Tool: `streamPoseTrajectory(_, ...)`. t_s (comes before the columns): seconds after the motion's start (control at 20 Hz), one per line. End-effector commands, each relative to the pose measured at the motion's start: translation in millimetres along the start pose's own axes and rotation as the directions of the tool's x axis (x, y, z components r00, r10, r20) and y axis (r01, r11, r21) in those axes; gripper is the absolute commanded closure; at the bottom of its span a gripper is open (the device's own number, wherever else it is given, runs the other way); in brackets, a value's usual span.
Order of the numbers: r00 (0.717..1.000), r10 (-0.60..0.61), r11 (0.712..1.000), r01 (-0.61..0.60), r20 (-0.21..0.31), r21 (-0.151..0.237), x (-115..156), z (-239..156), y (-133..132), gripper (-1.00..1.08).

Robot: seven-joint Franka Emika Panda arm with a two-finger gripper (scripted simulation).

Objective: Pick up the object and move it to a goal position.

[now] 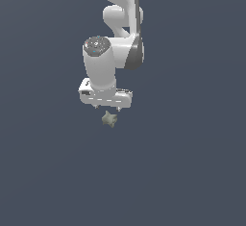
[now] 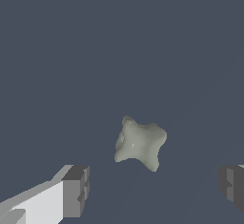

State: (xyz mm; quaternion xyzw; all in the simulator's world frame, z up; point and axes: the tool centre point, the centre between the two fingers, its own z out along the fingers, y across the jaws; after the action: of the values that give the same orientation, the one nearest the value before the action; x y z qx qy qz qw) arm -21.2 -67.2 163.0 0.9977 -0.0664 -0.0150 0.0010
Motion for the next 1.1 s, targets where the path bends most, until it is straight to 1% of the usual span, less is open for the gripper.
streamPoseTrajectory(0.0,1.0,0.008,1.0,-0.008,0.002,0.001,-1,-2,4,-0.92)
streamPoseTrajectory(0.2,1.0,0.01,1.0,-0.01,0.001,0.001,-1,1,2,-0.92)
streamPoseTrajectory(0.4,0.999,0.042,0.999,-0.042,-0.003,0.003,-2,10,3,-0.92)
streamPoseTrajectory(0.65,0.994,0.113,0.994,-0.113,-0.011,0.006,-6,31,3,-0.92)
streamPoseTrajectory(1.05,0.972,0.235,0.972,-0.235,-0.024,0.011,-15,66,6,-0.92)
